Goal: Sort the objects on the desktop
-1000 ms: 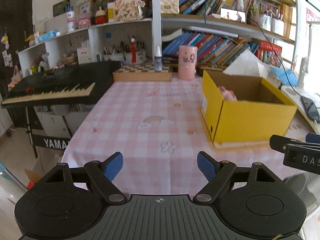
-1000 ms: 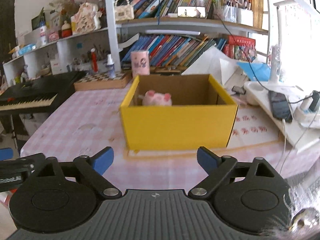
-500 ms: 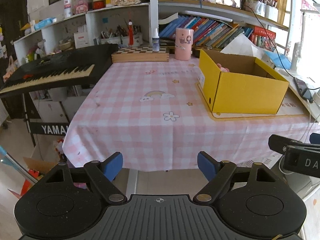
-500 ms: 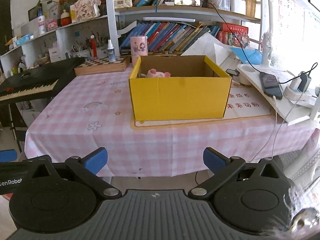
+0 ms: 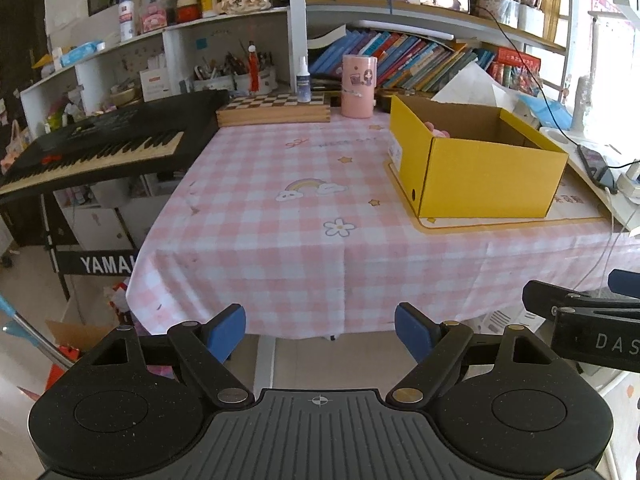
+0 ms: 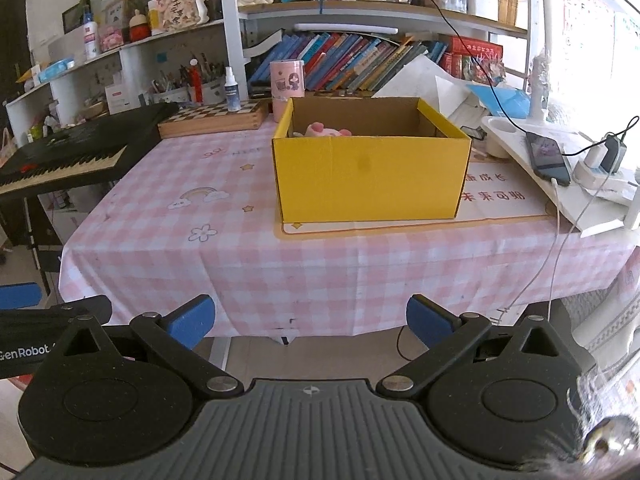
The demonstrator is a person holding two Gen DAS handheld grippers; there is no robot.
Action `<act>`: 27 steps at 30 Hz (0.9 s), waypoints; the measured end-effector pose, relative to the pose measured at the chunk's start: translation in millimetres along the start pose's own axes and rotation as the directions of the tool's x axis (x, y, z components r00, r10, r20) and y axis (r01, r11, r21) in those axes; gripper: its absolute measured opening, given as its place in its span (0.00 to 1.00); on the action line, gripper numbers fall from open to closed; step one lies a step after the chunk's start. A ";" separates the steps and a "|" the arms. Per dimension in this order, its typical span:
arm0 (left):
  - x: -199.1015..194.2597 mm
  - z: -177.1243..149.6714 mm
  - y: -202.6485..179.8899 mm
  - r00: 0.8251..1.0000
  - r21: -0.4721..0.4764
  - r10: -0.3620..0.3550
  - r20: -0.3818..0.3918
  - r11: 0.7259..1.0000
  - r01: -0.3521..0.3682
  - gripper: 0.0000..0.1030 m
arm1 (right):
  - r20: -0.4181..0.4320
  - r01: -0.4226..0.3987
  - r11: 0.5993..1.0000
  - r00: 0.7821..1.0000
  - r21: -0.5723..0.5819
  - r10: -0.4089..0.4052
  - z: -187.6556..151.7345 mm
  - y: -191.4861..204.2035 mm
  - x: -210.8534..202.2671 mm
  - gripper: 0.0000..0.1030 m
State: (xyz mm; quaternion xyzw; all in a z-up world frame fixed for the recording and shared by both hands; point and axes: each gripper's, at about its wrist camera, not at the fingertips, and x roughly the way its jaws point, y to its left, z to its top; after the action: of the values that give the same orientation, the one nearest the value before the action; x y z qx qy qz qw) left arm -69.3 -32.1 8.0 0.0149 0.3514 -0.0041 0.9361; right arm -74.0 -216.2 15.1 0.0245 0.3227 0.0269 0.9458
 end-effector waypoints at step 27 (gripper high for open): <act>10.6 1.3 5.1 0.999 -0.005 -0.019 -0.032 1.000 0.019 0.81 | -0.030 0.009 1.000 0.999 -0.020 -0.009 2.4 10.0 11.4 1.00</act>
State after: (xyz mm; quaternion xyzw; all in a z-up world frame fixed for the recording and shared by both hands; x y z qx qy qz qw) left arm -60.3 -27.0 2.2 0.0096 0.3666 -0.0122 0.9302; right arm -63.9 -205.6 10.7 0.0131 0.3369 0.0263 0.9411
